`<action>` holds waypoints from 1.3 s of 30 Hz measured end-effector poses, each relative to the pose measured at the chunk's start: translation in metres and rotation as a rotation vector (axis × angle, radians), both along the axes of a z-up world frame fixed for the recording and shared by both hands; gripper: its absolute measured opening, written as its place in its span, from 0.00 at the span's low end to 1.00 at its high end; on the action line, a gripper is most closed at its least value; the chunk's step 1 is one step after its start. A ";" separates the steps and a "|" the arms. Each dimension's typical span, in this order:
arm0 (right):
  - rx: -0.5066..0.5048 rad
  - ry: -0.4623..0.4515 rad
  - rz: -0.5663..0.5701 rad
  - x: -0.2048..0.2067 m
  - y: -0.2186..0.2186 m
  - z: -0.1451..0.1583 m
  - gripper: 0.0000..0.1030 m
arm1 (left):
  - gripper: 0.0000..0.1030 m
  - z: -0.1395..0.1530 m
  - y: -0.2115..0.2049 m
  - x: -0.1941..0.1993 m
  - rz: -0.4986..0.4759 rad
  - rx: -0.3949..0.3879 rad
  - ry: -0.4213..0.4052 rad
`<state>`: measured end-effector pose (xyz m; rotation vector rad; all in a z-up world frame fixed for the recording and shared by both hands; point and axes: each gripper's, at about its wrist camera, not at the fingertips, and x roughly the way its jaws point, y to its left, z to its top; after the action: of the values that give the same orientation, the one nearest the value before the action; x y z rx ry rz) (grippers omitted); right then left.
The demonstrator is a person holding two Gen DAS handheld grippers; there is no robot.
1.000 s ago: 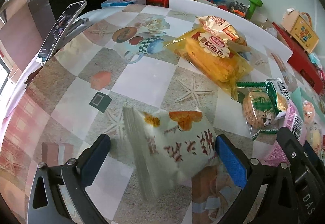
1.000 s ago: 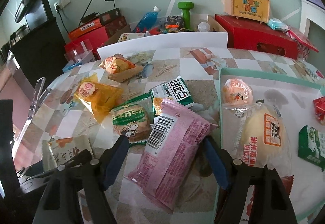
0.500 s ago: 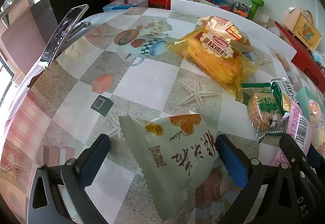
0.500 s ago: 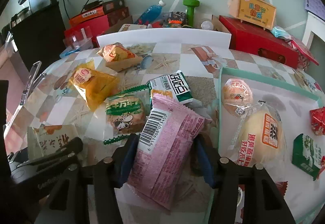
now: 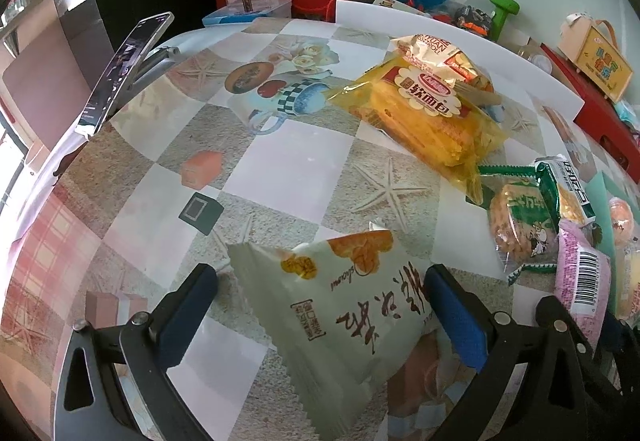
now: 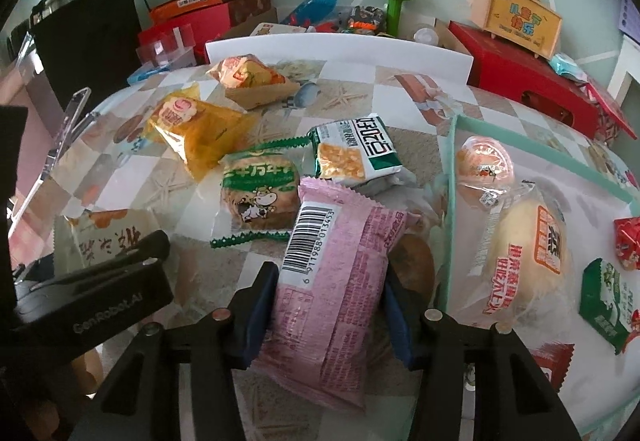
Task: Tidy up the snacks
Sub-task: 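Grasp the pink barcode pastry bag with the right gripper while the left gripper approaches the white snack bag, then close the left gripper on the white snack bag with orange print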
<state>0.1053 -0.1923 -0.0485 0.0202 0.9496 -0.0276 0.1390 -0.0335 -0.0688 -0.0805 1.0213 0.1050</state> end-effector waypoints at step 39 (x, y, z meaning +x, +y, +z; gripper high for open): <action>0.073 -0.043 -0.058 -0.004 -0.017 0.016 0.42 | 0.54 0.015 0.015 -0.007 0.048 -0.110 -0.013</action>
<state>0.1016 -0.2097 -0.0326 0.1153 0.9068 -0.0461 0.1316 -0.0182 -0.0536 -0.2058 1.0124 0.0921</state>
